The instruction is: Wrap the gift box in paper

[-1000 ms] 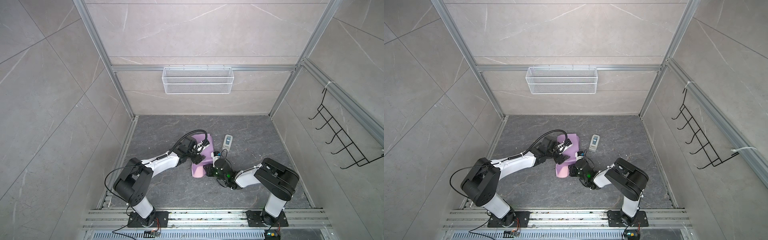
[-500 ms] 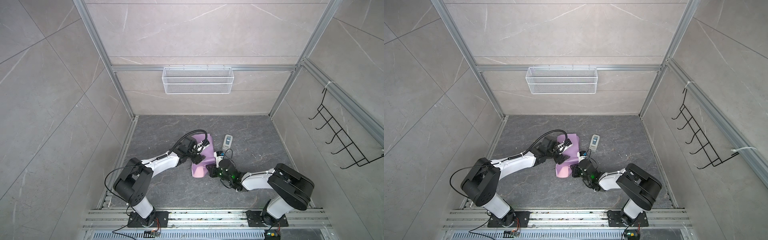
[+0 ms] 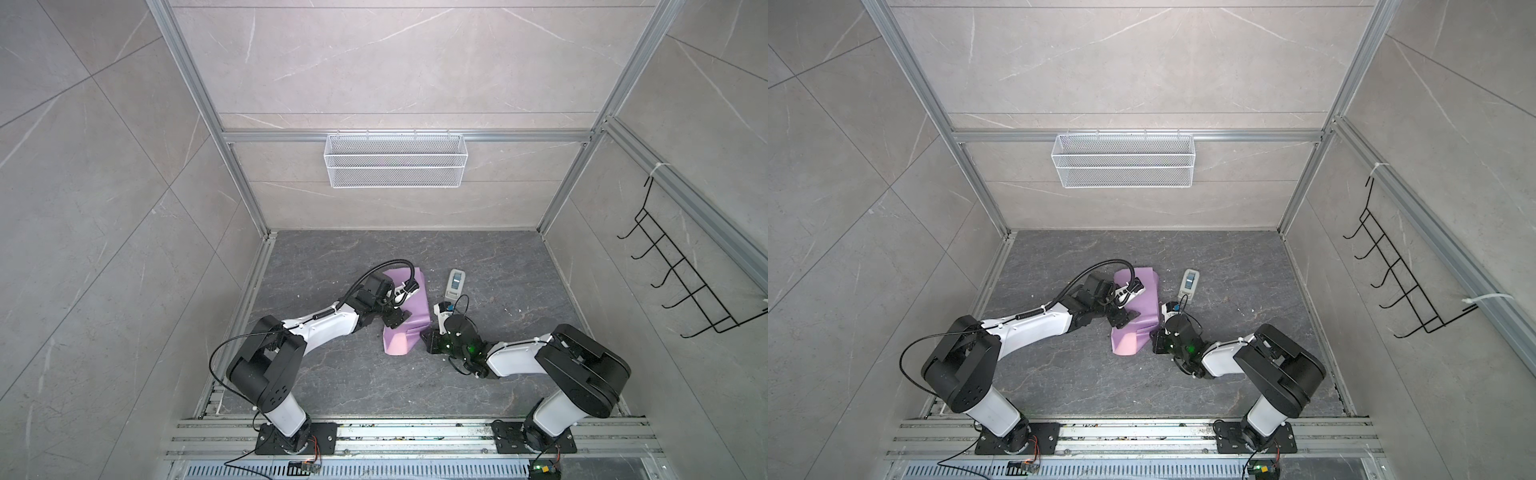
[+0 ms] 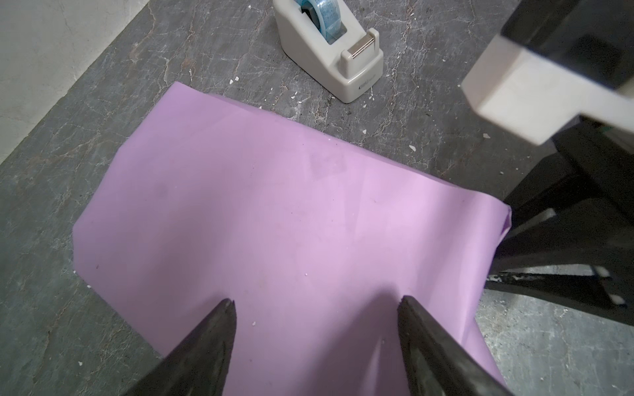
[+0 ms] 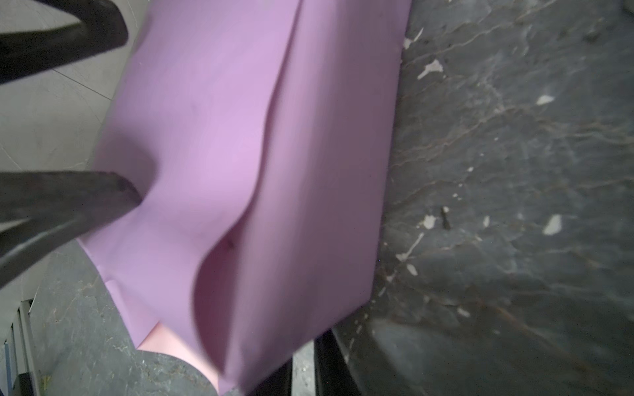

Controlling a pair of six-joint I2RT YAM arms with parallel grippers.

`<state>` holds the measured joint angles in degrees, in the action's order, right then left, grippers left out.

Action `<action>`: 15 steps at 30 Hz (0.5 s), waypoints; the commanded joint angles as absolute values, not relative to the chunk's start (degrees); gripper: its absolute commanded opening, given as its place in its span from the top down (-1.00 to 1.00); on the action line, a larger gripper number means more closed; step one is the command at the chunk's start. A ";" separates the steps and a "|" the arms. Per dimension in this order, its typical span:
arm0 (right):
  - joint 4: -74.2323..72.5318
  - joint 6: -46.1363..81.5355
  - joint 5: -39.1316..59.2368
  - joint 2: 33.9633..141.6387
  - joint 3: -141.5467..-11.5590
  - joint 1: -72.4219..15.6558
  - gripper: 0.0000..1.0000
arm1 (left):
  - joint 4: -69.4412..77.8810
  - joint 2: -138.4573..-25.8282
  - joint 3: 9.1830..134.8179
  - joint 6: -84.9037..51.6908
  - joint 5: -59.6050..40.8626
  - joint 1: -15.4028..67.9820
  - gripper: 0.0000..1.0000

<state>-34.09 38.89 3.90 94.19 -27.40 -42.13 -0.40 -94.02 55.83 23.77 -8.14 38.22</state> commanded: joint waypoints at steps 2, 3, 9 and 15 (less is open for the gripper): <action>-34.63 37.44 5.68 96.66 -29.65 -41.95 0.67 | -4.92 -95.93 56.04 24.69 -7.05 38.15 -0.53; -34.78 37.49 5.84 97.12 -29.77 -41.94 0.67 | -4.88 -95.97 56.06 24.70 -7.06 38.15 -0.53; -37.42 39.21 7.52 98.74 -28.25 -42.14 0.70 | -4.87 -96.12 56.06 24.70 -7.16 38.19 -0.53; -38.73 40.03 7.71 98.77 -27.01 -42.55 0.71 | -5.09 -96.29 56.15 24.65 -7.16 38.20 -0.53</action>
<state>-38.11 39.42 6.83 98.15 -28.18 -42.09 -0.62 -94.13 55.99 23.77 -8.14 38.22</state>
